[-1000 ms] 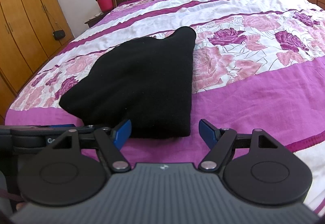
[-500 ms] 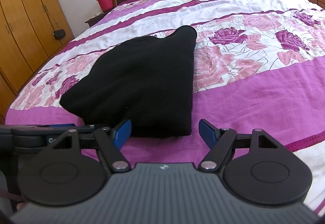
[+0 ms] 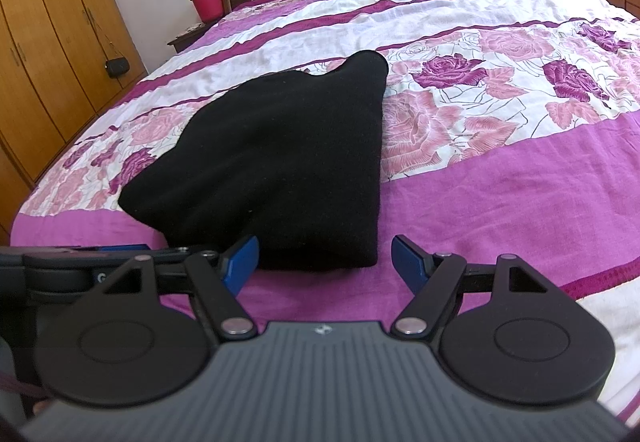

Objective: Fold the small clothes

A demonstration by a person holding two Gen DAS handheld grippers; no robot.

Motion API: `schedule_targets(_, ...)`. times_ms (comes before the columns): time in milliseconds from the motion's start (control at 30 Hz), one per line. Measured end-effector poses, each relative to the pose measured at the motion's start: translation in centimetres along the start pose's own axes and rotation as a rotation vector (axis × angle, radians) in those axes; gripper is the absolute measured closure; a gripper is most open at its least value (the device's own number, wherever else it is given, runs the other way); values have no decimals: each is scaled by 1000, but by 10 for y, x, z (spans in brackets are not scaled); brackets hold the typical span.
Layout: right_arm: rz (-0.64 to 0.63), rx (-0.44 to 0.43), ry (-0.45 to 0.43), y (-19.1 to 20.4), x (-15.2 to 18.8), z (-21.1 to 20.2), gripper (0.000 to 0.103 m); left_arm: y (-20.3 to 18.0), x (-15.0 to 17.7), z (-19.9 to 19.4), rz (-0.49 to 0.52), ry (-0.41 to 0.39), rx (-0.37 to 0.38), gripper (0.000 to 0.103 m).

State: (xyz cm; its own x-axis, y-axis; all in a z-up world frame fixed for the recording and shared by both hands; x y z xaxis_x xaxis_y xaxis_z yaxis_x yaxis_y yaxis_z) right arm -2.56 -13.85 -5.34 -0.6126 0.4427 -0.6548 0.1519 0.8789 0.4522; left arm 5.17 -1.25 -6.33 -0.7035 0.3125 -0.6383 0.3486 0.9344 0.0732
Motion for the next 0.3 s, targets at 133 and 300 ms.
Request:
schedule_targets(133,1,1,1,0,0,0,28,0,0,0,3,0,0,17)
schedule_targets(300,0,0,0,0,0,0,28,-3,0,-1,13,3,-1,17)
Point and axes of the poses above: each gripper's, at about its wrist camera, not at the fingertips, and z roughly the way its jaws point, y to its left, x to its underside, the point moved 5 cm from there along z, roughly the way its jaws point, and after that the axes turned 14 degrees about z, right-handed, at the moved point
